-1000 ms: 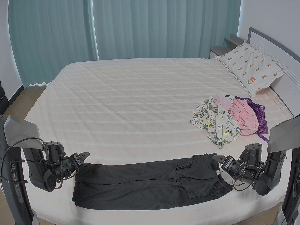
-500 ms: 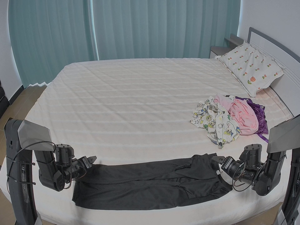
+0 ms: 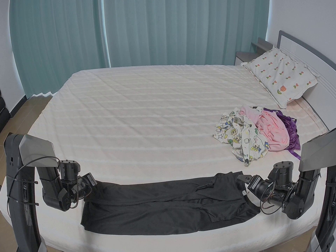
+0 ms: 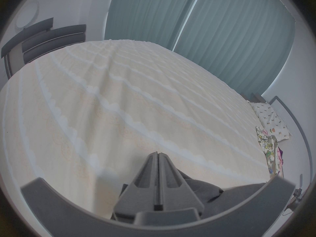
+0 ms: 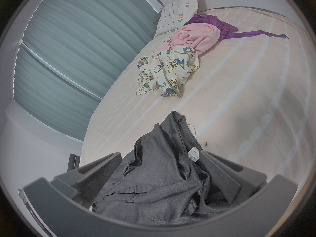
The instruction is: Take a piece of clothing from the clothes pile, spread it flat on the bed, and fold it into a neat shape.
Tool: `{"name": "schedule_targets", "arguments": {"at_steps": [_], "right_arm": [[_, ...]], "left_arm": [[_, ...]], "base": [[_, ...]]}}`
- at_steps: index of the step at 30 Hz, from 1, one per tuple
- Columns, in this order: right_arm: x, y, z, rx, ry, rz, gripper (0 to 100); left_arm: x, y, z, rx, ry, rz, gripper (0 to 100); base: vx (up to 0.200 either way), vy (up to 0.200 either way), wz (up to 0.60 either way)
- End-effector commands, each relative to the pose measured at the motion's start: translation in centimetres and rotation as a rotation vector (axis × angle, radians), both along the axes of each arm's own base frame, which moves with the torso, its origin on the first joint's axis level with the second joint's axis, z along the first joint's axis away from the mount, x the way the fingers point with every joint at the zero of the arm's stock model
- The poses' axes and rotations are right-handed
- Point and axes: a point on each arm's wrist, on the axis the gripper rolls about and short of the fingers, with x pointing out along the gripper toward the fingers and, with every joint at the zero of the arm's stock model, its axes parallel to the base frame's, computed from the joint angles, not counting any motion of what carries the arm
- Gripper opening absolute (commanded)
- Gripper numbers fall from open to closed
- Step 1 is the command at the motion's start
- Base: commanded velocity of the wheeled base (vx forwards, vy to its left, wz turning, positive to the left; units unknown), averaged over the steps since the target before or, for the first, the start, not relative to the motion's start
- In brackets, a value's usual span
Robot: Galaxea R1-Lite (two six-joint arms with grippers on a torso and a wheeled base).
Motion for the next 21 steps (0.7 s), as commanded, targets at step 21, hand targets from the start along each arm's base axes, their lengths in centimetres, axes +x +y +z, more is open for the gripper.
{"name": "schedule_targets", "arguments": {"at_steps": [21], "right_arm": [[1.3, -0.1, 0.6, 0.011, -0.047, -0.015, 100]], "left_arm": [[0.1, 1.0, 0.2, -0.056, -0.022, 0.133, 0]], "base": [[0.000, 0.000, 0.00]]}}
